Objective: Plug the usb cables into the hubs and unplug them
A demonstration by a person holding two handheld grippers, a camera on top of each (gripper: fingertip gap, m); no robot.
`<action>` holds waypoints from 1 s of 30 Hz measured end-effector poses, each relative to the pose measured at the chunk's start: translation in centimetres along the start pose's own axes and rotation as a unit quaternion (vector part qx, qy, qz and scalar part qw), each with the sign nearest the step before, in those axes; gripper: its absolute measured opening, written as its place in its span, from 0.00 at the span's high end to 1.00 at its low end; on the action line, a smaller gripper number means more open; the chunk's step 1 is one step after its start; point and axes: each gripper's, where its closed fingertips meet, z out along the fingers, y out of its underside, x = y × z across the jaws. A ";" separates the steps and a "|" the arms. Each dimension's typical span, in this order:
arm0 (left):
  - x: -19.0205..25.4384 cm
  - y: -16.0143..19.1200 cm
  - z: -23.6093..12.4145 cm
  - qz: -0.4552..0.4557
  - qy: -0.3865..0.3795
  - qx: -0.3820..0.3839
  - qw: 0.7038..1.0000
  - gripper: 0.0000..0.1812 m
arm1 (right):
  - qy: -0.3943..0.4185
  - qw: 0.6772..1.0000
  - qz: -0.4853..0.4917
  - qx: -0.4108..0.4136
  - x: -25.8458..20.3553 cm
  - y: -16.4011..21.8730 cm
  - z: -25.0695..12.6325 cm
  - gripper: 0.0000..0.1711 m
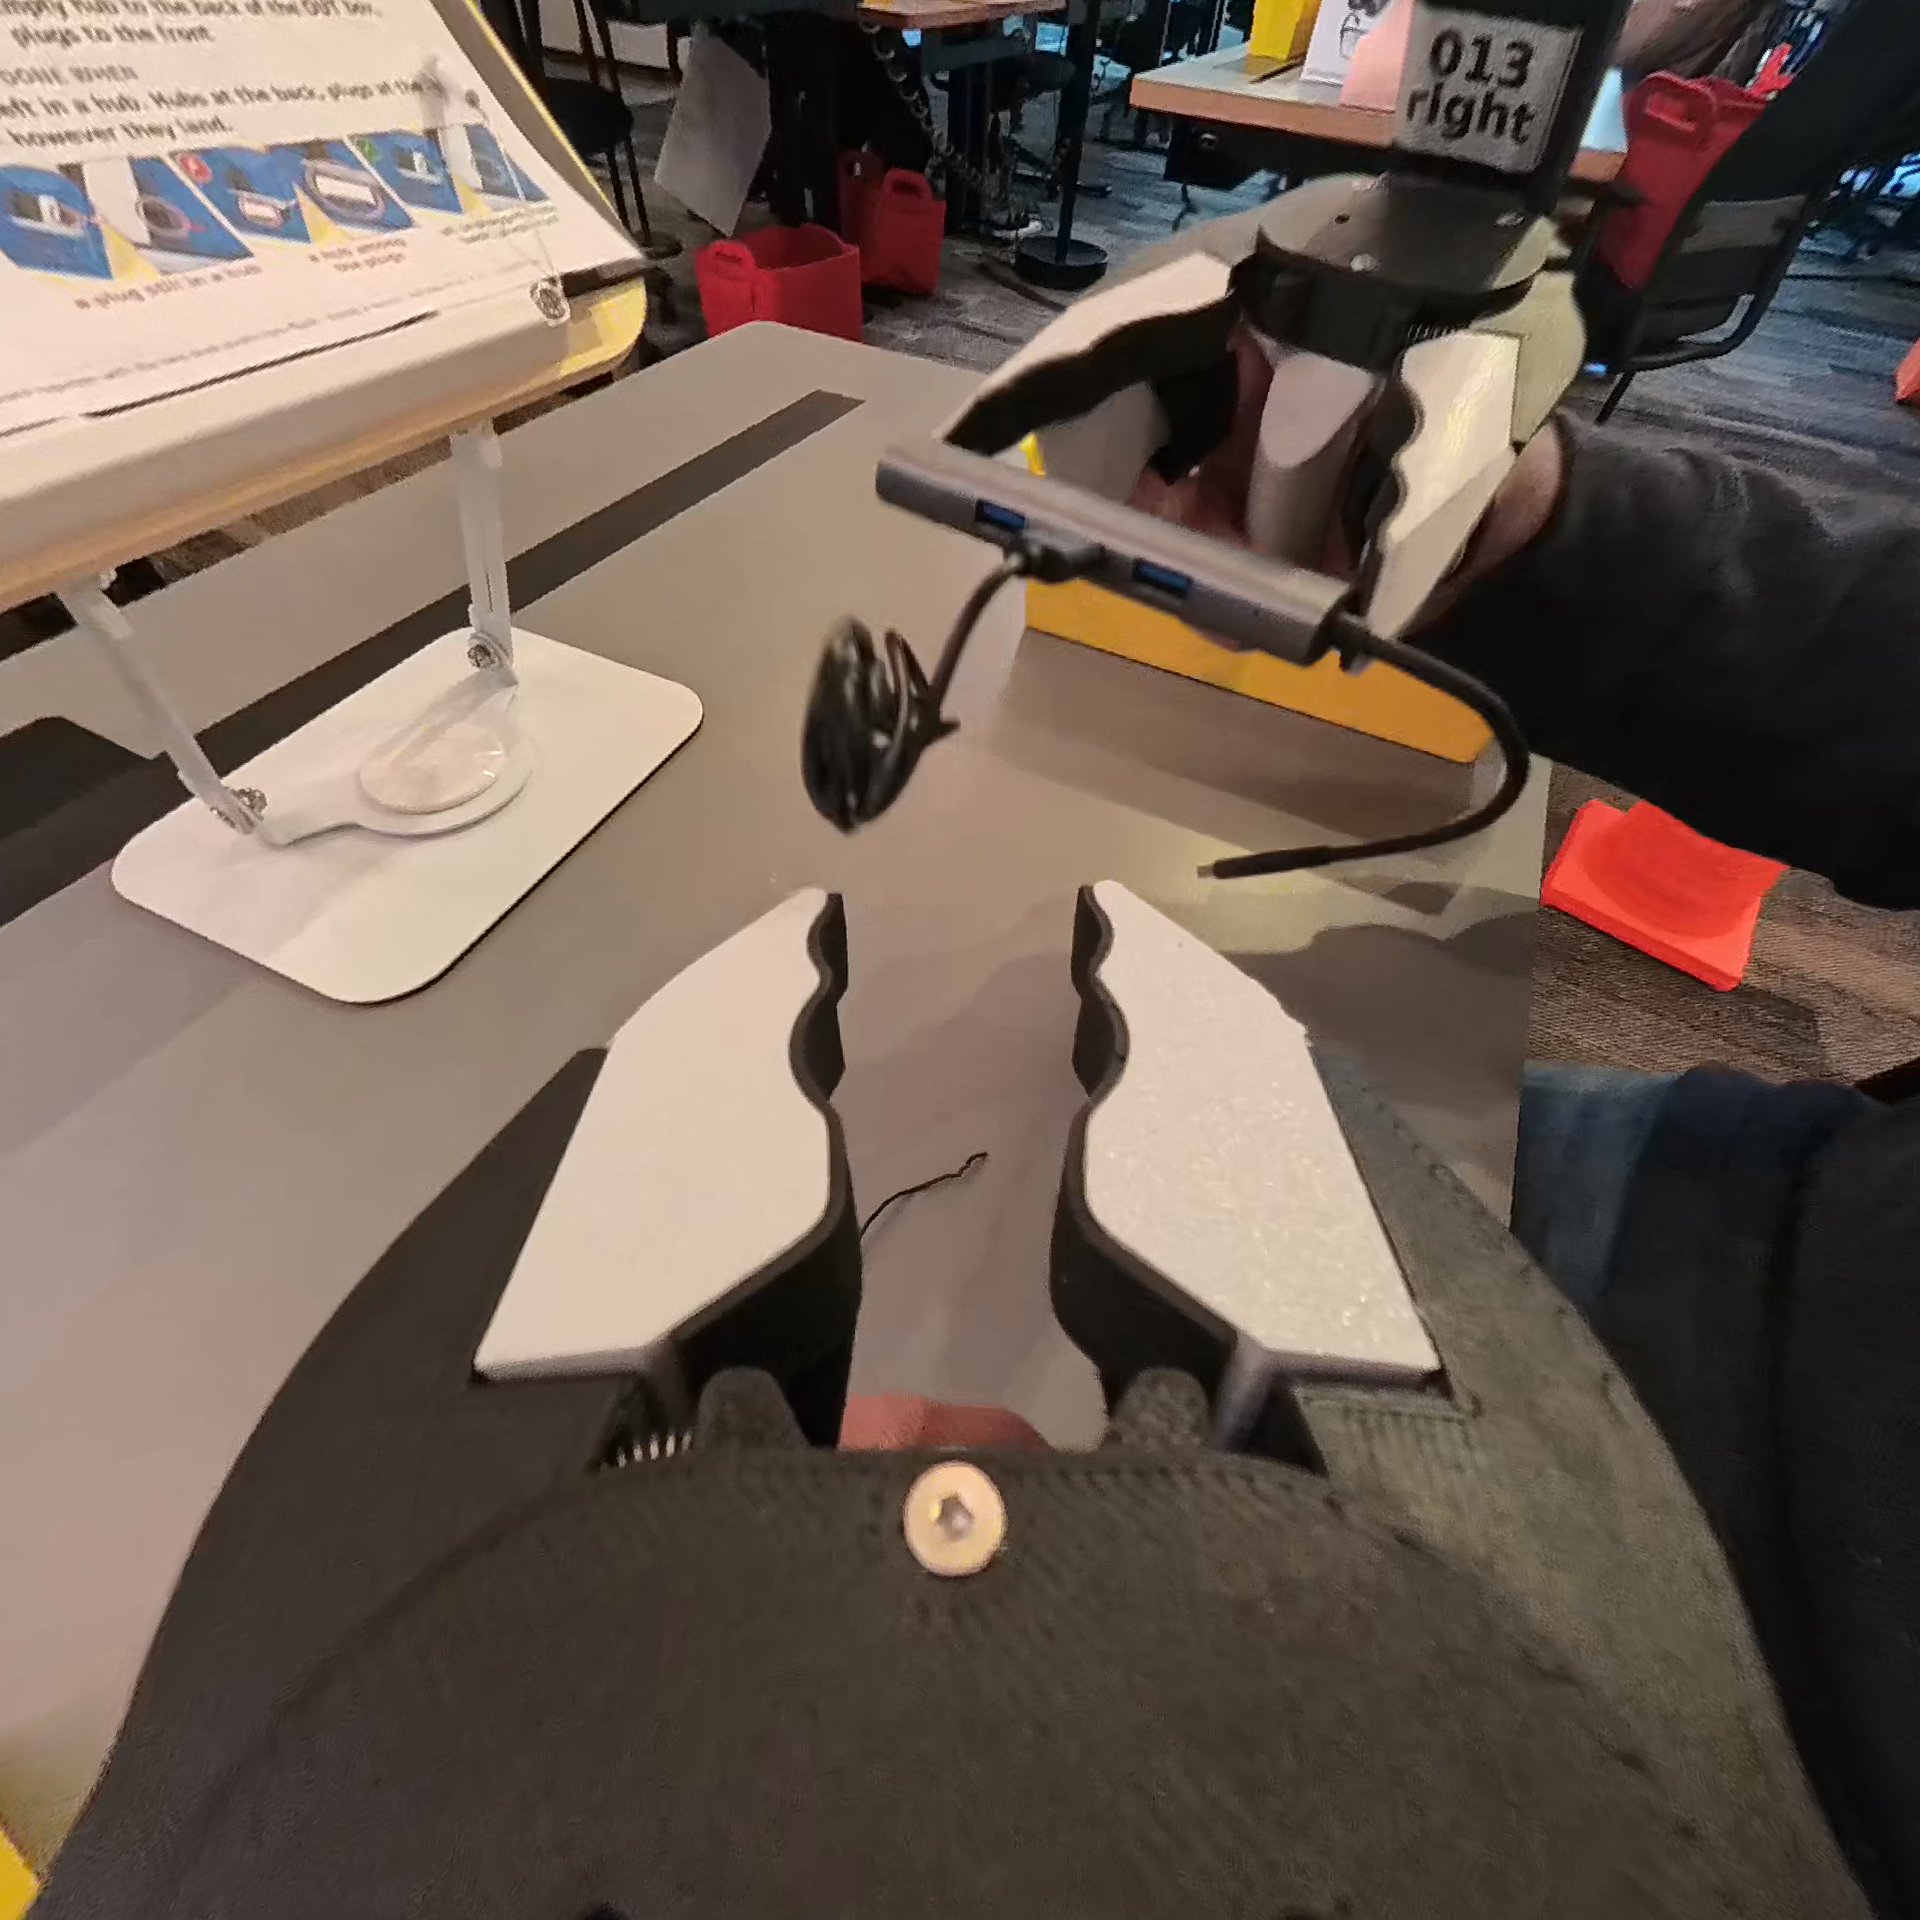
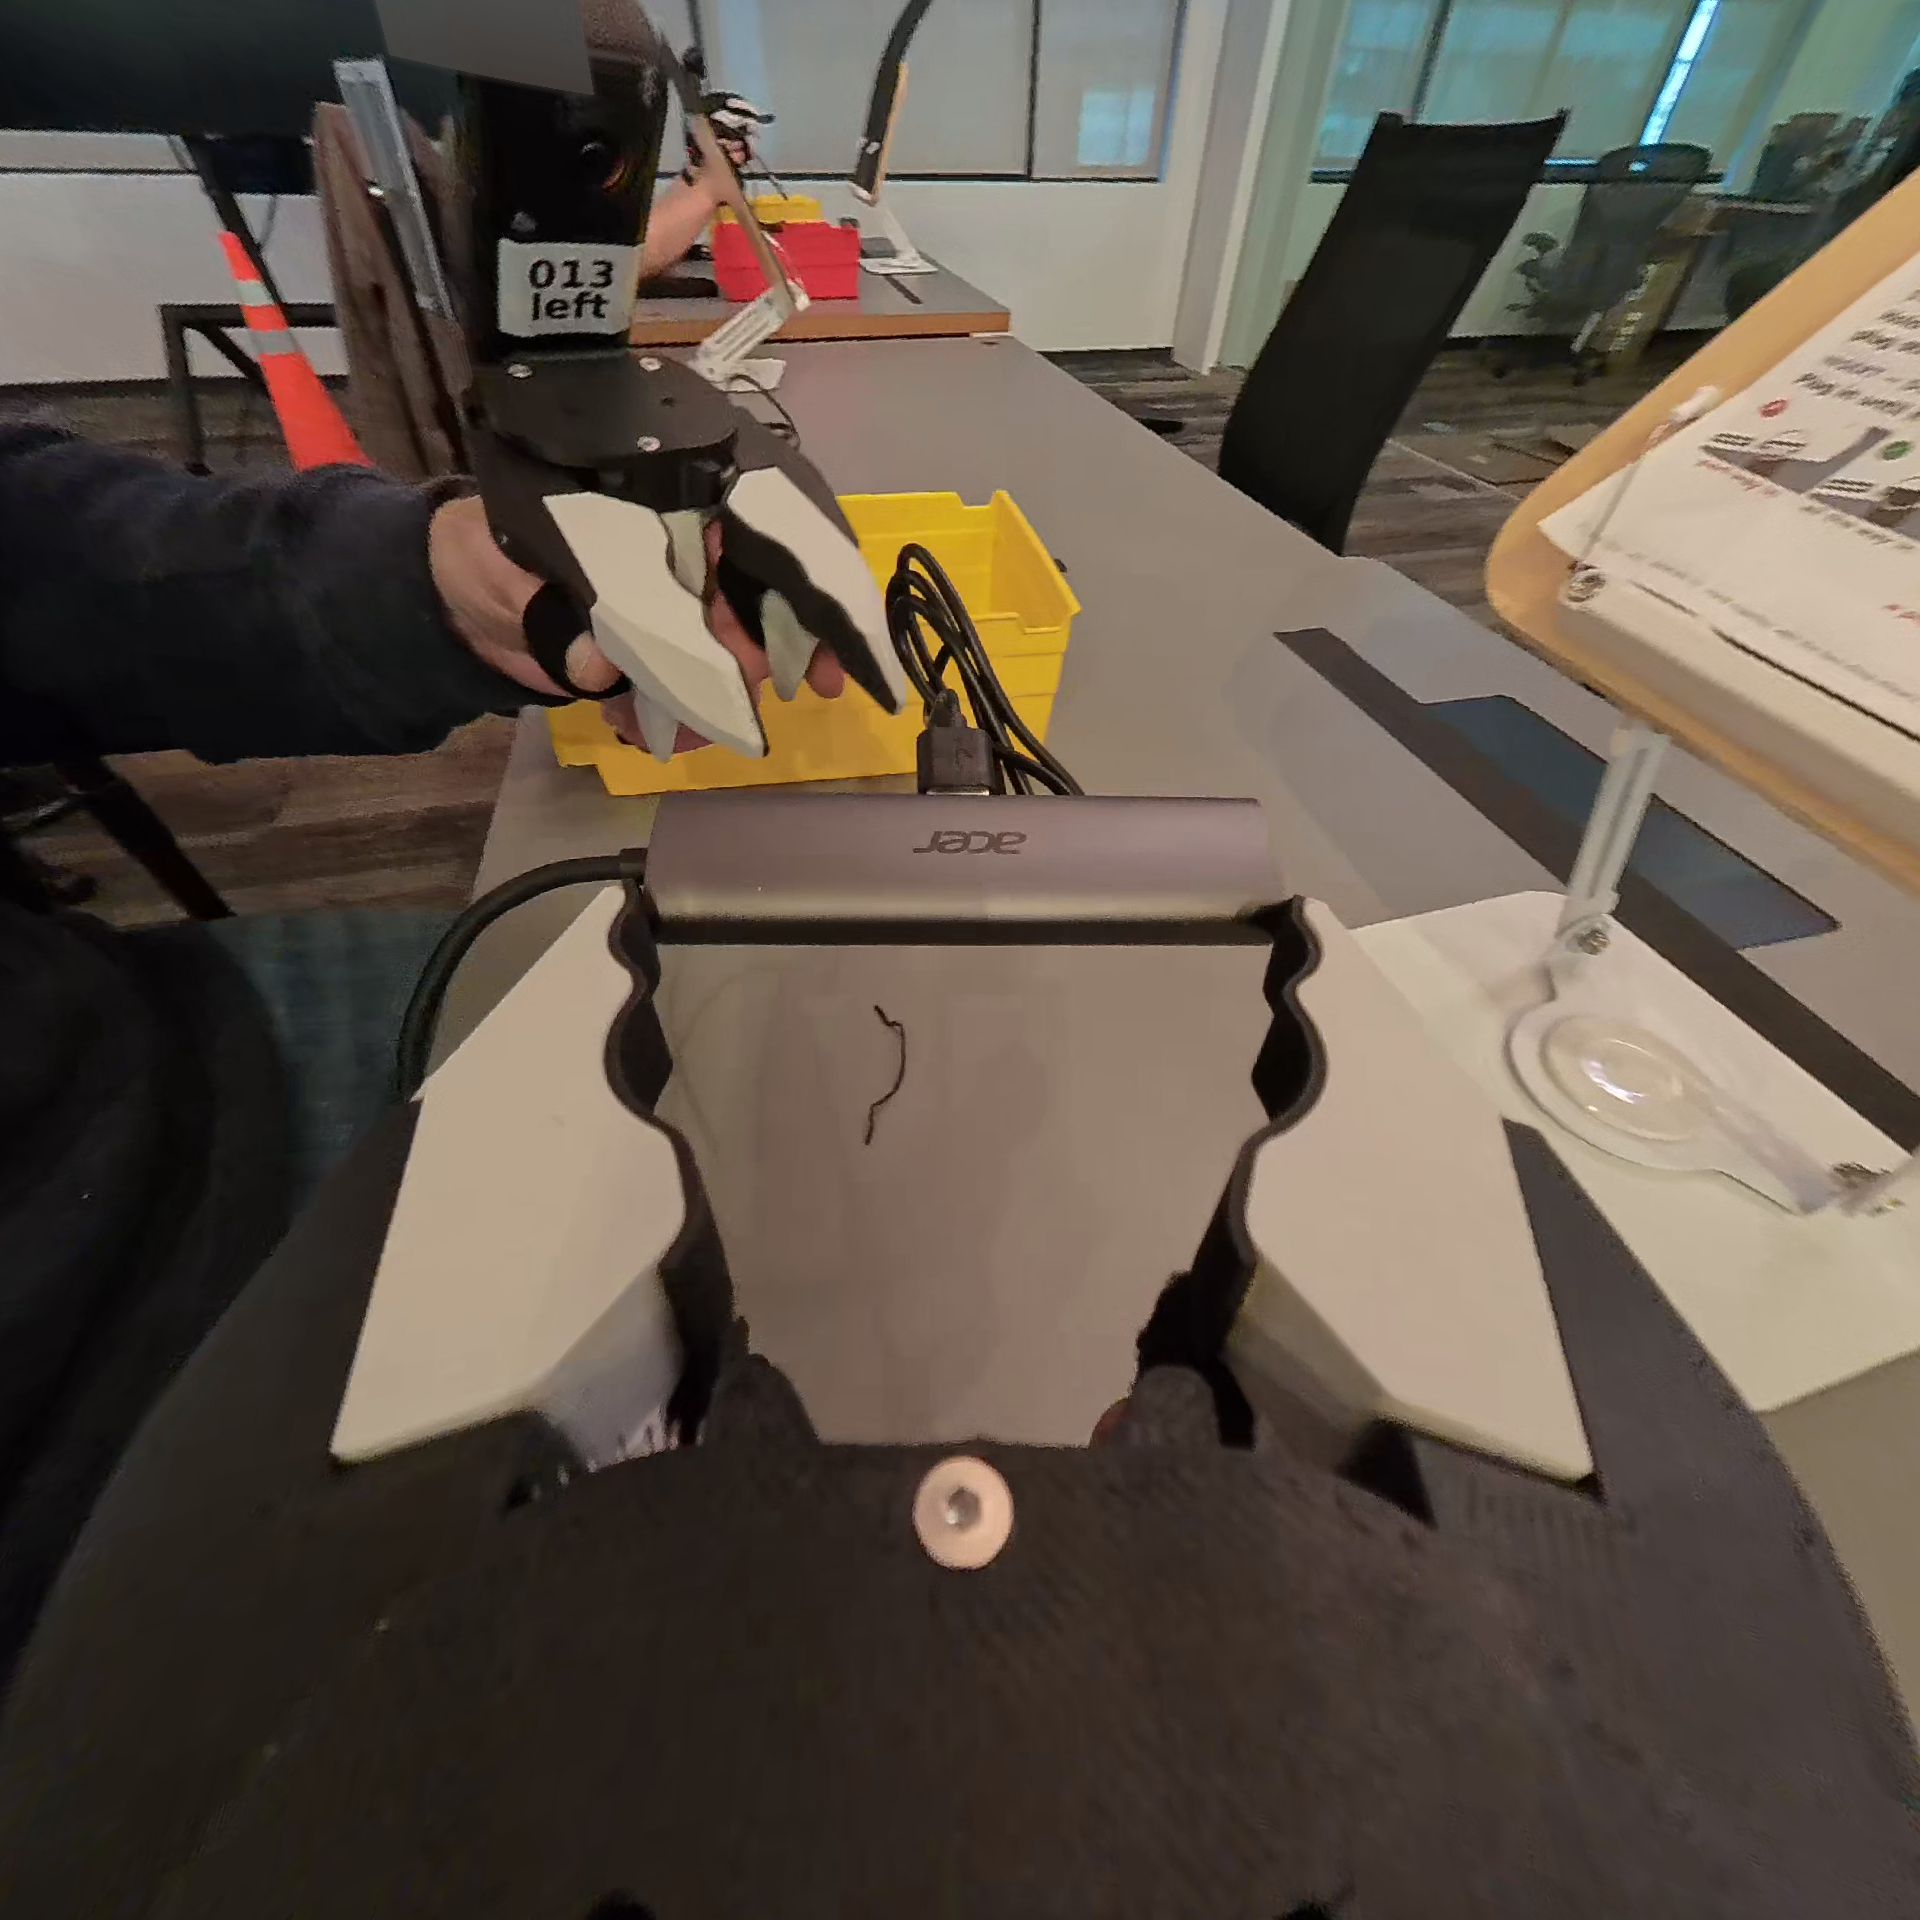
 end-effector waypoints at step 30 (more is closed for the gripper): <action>-0.3 5.5 2.8 -0.021 -0.005 -0.062 0.998 0.79 | 0.565 0.816 0.032 -0.119 16.0 2.5 -30.7 0.33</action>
